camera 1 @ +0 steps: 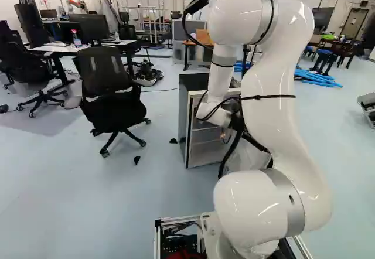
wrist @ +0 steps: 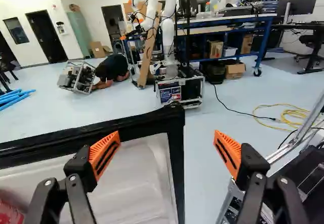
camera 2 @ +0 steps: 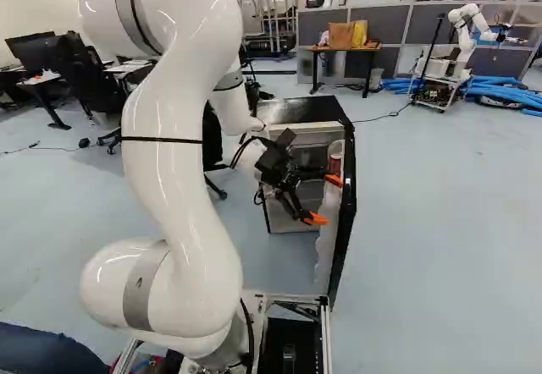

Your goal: Grab a drink from the fridge

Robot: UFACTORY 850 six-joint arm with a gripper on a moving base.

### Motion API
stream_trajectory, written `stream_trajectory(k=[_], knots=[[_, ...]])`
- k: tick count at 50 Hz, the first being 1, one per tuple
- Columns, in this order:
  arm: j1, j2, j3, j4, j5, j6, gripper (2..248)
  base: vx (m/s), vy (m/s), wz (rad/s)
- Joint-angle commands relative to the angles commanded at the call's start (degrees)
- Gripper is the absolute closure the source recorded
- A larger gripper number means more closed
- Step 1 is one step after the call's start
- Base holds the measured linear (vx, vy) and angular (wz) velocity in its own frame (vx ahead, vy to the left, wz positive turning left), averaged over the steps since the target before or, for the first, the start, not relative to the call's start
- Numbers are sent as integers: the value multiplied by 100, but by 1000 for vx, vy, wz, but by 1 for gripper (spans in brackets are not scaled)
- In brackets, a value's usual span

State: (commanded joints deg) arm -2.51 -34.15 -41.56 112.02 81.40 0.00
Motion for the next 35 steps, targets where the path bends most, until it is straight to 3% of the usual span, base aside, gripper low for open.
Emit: stream_trajectory(k=[35], knots=[[-949, -249, -790, -389, -99, 0, 3, 0, 0, 0]])
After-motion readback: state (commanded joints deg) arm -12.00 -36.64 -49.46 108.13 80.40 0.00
